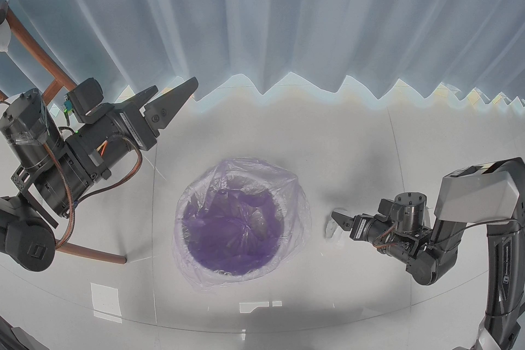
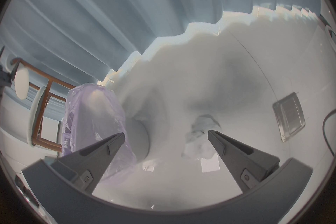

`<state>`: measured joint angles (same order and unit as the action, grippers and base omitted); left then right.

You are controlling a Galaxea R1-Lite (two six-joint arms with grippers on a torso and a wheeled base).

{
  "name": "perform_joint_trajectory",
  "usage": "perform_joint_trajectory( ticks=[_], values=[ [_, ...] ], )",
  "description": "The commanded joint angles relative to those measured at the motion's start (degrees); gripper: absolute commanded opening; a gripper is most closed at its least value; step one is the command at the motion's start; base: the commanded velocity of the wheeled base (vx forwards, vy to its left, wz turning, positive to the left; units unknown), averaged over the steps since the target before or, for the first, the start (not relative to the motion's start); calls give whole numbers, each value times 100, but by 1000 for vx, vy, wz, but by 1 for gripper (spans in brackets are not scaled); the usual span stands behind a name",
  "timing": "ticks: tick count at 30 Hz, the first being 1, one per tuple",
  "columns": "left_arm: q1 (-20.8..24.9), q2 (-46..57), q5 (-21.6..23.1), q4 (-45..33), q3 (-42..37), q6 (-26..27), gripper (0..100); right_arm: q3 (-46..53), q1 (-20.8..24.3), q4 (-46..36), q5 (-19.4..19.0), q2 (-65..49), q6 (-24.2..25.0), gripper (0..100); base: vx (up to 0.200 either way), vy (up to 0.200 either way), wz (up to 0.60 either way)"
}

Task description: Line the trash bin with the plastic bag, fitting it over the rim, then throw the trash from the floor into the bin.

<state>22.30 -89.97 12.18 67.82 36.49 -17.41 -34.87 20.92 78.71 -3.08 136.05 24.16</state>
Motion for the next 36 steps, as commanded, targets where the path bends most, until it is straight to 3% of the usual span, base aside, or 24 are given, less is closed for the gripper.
perform_joint_trajectory(
  ticks=[1, 5, 14, 25, 36],
  values=[
    [3, 120, -49, 30, -63, 106, 100, -284, -413, -867, -579, -614, 203, 100, 0, -200, 0],
    [-6, 111, -84, 30, -63, 247, 100, -715, -431, -1605, -694, -149, 150, 100, 0, 0, 0],
    [12, 111, -84, 30, -71, 264, 100, -1725, -290, -1930, -658, 704, 124, 100, 0, 0, 0],
    [73, 111, -207, 47, -247, 273, 100, -2059, -237, -2809, -904, 660, 335, 100, 0, 0, 0],
    [117, 93, -374, 91, -221, 493, 100, -2578, -237, -3600, -1045, 660, 370, 100, 0, 200, 0]
  ],
)
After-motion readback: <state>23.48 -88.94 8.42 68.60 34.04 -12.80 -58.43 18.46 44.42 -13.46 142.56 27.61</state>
